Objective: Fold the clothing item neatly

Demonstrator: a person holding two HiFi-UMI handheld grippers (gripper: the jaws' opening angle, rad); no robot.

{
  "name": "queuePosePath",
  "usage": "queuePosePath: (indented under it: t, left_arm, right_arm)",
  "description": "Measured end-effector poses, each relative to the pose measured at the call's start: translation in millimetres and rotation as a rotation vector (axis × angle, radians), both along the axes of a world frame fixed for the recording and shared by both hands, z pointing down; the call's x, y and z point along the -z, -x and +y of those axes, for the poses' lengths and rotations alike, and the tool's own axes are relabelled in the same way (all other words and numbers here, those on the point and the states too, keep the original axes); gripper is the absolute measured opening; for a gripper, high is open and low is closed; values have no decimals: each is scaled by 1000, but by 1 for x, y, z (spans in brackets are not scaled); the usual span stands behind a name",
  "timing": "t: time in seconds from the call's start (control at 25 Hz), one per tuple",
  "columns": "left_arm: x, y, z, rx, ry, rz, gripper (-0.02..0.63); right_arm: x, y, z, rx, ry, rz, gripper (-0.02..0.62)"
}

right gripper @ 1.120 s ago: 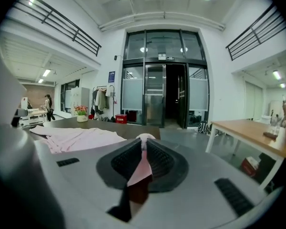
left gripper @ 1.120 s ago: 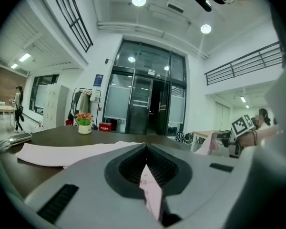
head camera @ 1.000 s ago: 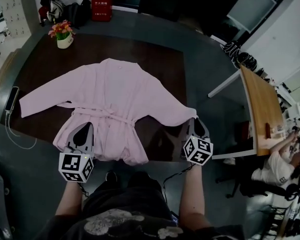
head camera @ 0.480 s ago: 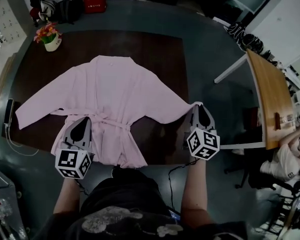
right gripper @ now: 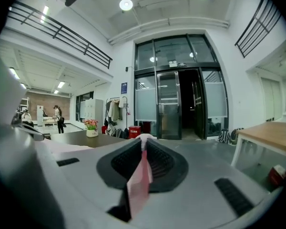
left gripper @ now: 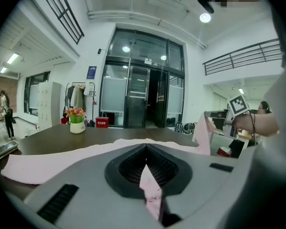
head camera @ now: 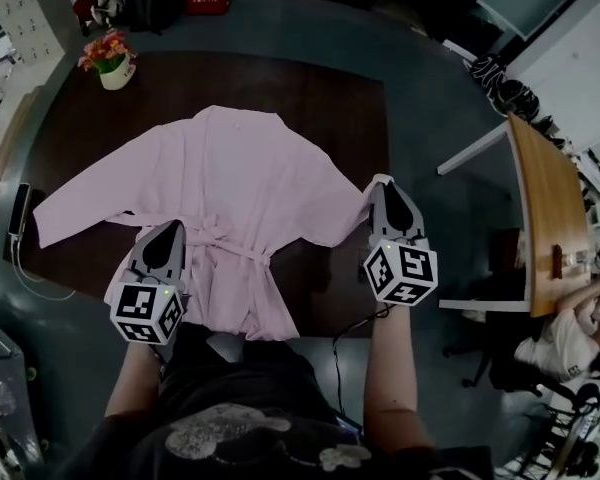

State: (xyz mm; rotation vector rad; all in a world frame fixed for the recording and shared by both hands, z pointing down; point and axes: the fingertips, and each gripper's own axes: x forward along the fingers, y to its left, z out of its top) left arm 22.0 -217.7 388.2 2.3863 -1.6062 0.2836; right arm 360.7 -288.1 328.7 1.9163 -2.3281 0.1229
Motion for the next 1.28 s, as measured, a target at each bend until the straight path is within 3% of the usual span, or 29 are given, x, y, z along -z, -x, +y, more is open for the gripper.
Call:
queuePosePath:
  t: [0.28, 0.8, 1.04, 1.28]
  left_arm:
    - [0, 46, -22, -55, -19, 7, 10]
    - [-8, 141, -71, -175, -24, 25, 11]
    - [-12, 188, -79, -166, -23, 15, 10]
    - [-26, 233, -77, -139, 14, 13, 9]
  right_arm:
    - [26, 94, -8, 89, -26, 37, 25]
    - [30, 239, -32, 75, 25, 54, 25]
    - [-11, 317, -56, 107, 78, 83, 25]
    - [-102, 390, -56, 223, 244, 169, 26]
